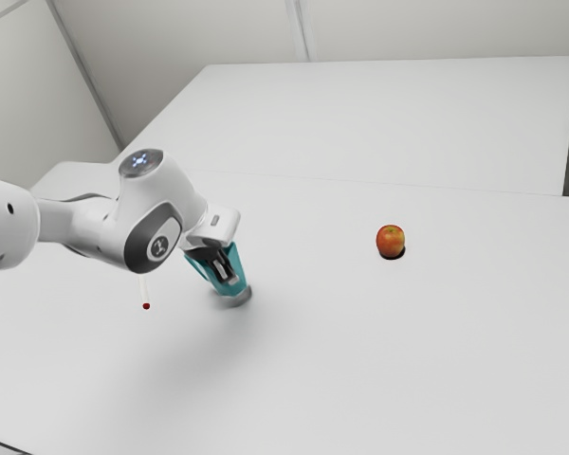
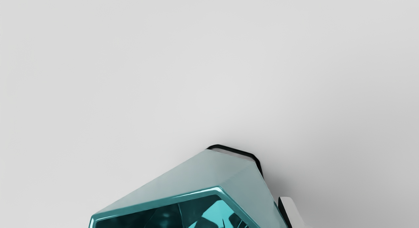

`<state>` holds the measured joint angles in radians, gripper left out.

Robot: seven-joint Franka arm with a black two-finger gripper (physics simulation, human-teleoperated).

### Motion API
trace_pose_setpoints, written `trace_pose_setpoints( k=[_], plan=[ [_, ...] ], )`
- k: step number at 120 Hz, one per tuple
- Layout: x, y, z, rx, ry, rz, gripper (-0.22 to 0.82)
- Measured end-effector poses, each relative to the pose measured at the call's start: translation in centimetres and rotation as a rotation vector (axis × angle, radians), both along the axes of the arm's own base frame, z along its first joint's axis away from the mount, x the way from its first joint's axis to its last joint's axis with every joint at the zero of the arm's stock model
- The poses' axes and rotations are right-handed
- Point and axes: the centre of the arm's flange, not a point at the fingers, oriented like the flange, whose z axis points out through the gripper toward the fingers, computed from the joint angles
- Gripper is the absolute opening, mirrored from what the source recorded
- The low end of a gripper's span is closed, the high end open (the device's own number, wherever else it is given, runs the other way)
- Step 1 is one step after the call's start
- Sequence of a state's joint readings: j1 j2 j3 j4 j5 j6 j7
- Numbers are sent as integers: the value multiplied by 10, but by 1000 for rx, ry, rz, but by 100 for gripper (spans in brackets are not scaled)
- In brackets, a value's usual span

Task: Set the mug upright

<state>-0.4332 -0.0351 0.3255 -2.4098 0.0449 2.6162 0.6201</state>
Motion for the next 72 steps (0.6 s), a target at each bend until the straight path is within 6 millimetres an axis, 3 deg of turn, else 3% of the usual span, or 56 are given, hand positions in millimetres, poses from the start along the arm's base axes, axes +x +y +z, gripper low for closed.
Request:
trace_pose_setpoints(
  k=[21,72],
  plan=[
    [0,-1,0,-5,-10,16,-16],
    [0,-1,1,-14,-14,33,18]
  ],
)
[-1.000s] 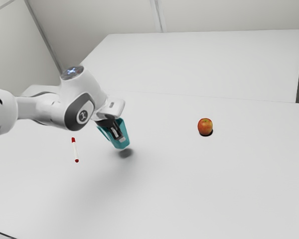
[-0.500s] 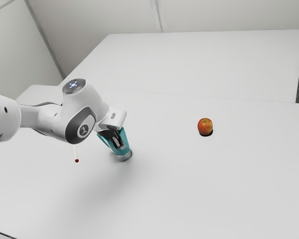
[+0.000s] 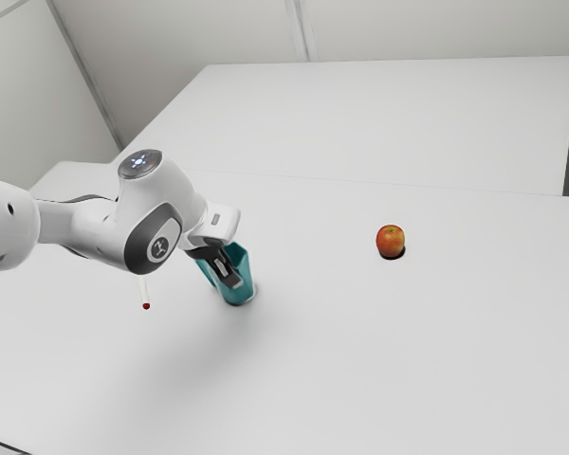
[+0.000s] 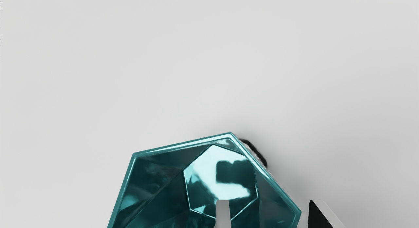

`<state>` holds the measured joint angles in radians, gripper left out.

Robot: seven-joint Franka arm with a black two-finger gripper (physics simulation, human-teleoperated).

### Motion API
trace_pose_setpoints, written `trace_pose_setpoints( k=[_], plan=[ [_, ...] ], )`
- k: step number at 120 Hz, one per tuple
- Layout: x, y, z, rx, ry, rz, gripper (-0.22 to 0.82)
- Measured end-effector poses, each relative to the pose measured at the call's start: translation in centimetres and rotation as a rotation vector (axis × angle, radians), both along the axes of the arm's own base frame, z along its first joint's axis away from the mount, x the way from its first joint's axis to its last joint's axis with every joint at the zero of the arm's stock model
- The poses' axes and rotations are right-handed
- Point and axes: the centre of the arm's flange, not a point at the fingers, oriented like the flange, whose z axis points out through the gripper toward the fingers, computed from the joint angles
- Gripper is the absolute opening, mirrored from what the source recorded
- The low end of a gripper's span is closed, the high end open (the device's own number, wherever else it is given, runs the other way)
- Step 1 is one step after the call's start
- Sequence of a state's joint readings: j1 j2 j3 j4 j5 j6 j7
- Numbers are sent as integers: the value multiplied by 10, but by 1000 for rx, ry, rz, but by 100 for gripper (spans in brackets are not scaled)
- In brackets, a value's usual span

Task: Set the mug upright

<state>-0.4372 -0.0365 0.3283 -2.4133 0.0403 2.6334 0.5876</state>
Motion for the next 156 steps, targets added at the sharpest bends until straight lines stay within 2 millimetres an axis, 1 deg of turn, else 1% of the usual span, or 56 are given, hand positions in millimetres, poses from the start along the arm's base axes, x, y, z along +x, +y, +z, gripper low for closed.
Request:
trace_pose_setpoints(
  k=[16,34,47,58,71,88,102,114,121,135,156],
  plan=[
    [1,0,3,-2,-5,2,25],
    [4,0,12,-6,-21,3,31],
    [4,1,25,-16,-38,4,34],
    [7,1,41,-24,-56,5,36],
    [18,-2,71,-33,-94,4,38],
    [41,-3,124,-45,-132,19,47],
    [63,2,168,-38,-108,65,53],
    [74,6,189,-28,-35,124,56],
    [82,8,193,-22,13,165,57],
    [89,15,192,-18,97,245,58],
    [93,43,190,-30,188,374,60]
  ],
)
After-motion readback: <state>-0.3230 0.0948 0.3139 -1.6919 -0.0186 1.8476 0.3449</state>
